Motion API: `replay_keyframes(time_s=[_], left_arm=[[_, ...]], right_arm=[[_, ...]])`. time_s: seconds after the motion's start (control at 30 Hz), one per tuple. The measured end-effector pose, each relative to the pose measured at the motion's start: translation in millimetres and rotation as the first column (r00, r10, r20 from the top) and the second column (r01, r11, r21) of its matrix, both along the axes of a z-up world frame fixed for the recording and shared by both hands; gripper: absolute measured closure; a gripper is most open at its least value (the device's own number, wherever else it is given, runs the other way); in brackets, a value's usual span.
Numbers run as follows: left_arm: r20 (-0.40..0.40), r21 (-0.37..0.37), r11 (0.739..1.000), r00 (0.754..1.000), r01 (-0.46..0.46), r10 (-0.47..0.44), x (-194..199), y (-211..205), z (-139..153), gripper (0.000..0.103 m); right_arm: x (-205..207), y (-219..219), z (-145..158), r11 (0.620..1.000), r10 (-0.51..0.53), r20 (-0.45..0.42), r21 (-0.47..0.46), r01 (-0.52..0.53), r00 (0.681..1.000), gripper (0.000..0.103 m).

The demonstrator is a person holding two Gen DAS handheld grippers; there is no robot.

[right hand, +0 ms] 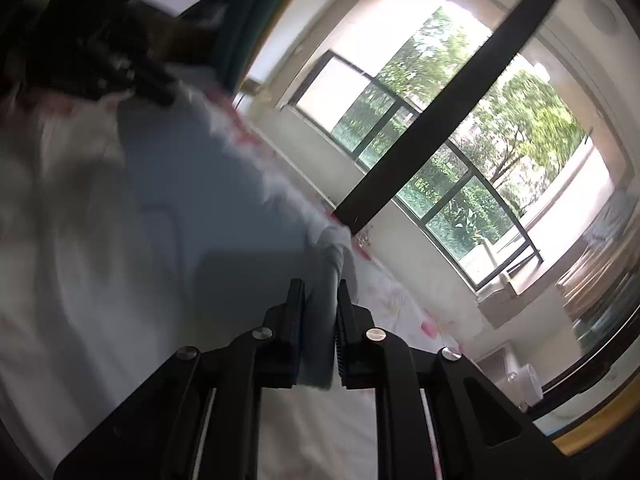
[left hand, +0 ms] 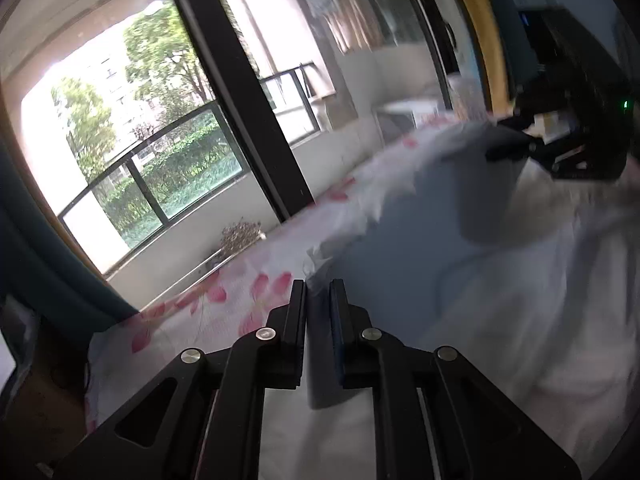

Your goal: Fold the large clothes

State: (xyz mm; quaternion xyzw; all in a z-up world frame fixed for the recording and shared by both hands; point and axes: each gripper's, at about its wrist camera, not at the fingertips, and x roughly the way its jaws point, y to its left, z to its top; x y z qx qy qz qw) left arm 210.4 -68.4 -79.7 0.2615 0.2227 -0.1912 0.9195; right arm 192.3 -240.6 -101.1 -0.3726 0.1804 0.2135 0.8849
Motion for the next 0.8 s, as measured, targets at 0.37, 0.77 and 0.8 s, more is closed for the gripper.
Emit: replay_keyframes(time_s=[0.37, 0.77, 0.8], left_arm=[[-0.067, -0.042, 0.999, 0.998, 0.02, -0.023, -33.6, 8.1, -6.6, 0.09], [-0.19, -0.013, 0.999, 0.981, 0.045, -0.047, -84.8, 28.9, -22.4, 0.08], [-0.203, -0.021, 0.999, 0.978, 0.039, -0.043, -86.5, 32.6, -22.6, 0.078]], right_arm=[[-28.0, -19.9, -14.5, 0.999, -0.025, -0.097, 0.02, 0.027, 0.995, 0.088], [-58.5, -36.9, -33.5, 0.995, -0.094, -0.237, -0.007, 0.095, 0.967, 0.074], [-62.1, -41.8, -33.6, 0.995, -0.095, -0.26, 0.001, 0.099, 0.961, 0.074]])
